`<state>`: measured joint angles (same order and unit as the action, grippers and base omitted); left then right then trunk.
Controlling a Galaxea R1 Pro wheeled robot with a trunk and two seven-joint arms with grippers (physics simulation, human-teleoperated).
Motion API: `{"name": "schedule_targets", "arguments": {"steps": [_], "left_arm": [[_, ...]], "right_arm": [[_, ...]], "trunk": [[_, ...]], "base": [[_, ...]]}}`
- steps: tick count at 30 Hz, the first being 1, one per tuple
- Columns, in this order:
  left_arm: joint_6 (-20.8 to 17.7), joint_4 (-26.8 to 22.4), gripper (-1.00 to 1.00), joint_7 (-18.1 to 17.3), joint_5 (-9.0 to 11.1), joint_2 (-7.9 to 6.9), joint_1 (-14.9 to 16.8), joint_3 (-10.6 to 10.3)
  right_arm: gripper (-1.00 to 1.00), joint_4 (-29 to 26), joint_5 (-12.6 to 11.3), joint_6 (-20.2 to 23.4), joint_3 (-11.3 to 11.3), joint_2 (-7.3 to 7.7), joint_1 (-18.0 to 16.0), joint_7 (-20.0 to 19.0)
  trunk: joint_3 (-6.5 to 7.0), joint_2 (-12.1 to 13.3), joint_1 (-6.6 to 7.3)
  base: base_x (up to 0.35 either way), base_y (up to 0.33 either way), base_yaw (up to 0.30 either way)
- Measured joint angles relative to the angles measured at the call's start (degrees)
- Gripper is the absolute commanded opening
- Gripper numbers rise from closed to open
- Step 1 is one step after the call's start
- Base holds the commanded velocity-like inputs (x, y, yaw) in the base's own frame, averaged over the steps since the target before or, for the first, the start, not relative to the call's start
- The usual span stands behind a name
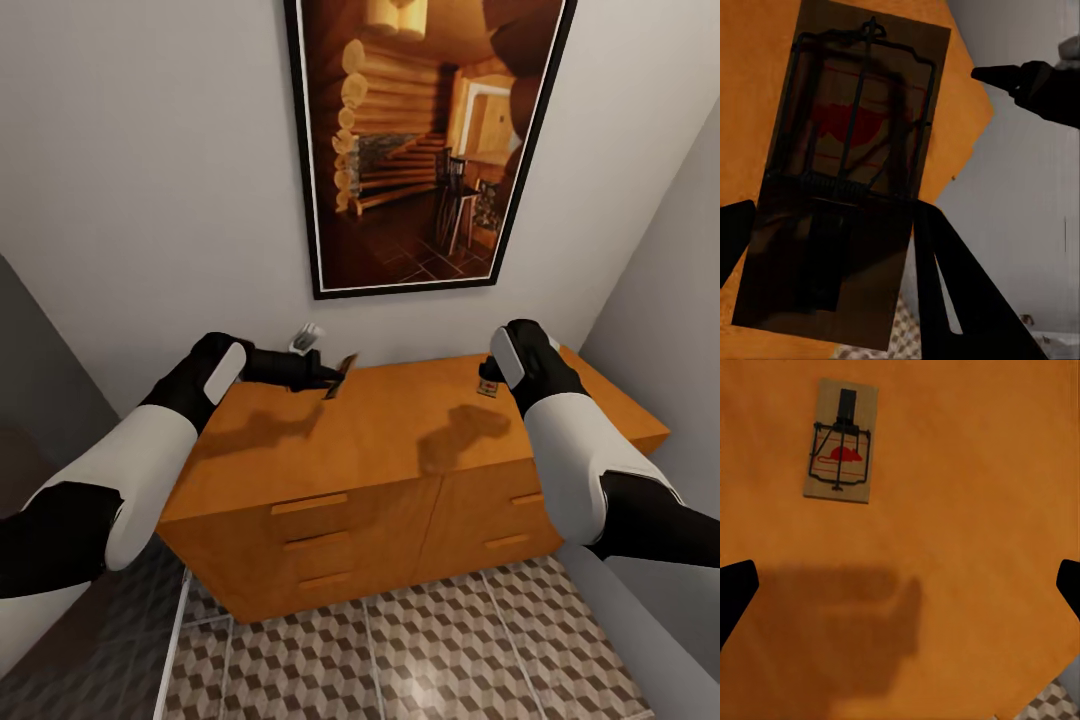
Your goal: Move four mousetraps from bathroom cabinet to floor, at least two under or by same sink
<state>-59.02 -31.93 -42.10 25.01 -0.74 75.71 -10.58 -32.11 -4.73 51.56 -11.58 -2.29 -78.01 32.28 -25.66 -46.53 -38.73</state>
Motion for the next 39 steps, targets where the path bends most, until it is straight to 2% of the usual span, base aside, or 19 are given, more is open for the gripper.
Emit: {"name": "schedule_targets", "arguments": {"steps": [4, 8, 9, 10, 16, 17, 19, 39], "left_arm": [[0.04, -0.01, -1.0, -5.57, -0.24, 0.13, 0.0, -0.23], [0.11, -0.08, -1.0, -6.86, -0.14, 0.57, 0.0, -0.77], [0.02, -0.79, -1.0, -9.83, 0.12, 1.42, -0.07, -1.87], [0.19, -0.93, -1.0, -10.5, -0.23, 1.55, -0.08, -2.1], [0.22, -2.59, -1.0, -11.35, -0.23, 1.75, -0.09, -2.41], [0.07, -5.58, -1.0, -11.52, 0.17, 1.8, -0.07, -2.48], [0.24, -6.21, -1.0, -11.54, -0.24, 1.8, -0.09, -2.53], [0.25, -7.03, -1.0, -11.44, -0.35, 1.81, -0.09, -2.52]], "right_arm": [[1.0, 0.0, 0.03, -0.45, -0.04, 0.04, 0.01, 0.0], [1.0, 0.0, 0.04, -0.56, -0.08, 0.05, 0.01, -0.03], [1.0, 0.01, 0.05, -0.64, -0.08, 0.05, 0.01, -0.05], [1.0, 0.01, 0.04, -0.67, -0.06, 0.05, 0.01, -0.07], [1.0, 0.0, 0.03, -0.65, -0.02, 0.05, 0.01, -0.13], [1.0, 0.0, -0.03, -0.65, -0.01, 0.04, 0.01, -0.15], [1.0, 0.0, -0.03, -0.66, -0.01, 0.05, 0.01, -0.15], [1.0, 0.0, -0.11, -0.69, -0.07, 0.03, 0.0, -0.26]], "trunk": [[0.0, 0.0, 0.0], [0.0, 0.0, 0.0], [0.0, 0.0, 0.0], [0.0, 0.0, 0.0], [0.0, 0.0, 0.0], [0.01, -0.01, 0.0], [0.0, 0.0, 0.0], [0.0, 0.0, 0.0]], "base": [[0.0, 0.0, 0.0], [0.0, 0.0, 0.0], [0.0, 0.0, 0.0], [0.0, 0.0, 0.0], [0.0, 0.0, 0.0], [0.0, 0.0, 0.0], [0.0, 0.0, 0.0], [0.0, 0.0, 0.0]]}}
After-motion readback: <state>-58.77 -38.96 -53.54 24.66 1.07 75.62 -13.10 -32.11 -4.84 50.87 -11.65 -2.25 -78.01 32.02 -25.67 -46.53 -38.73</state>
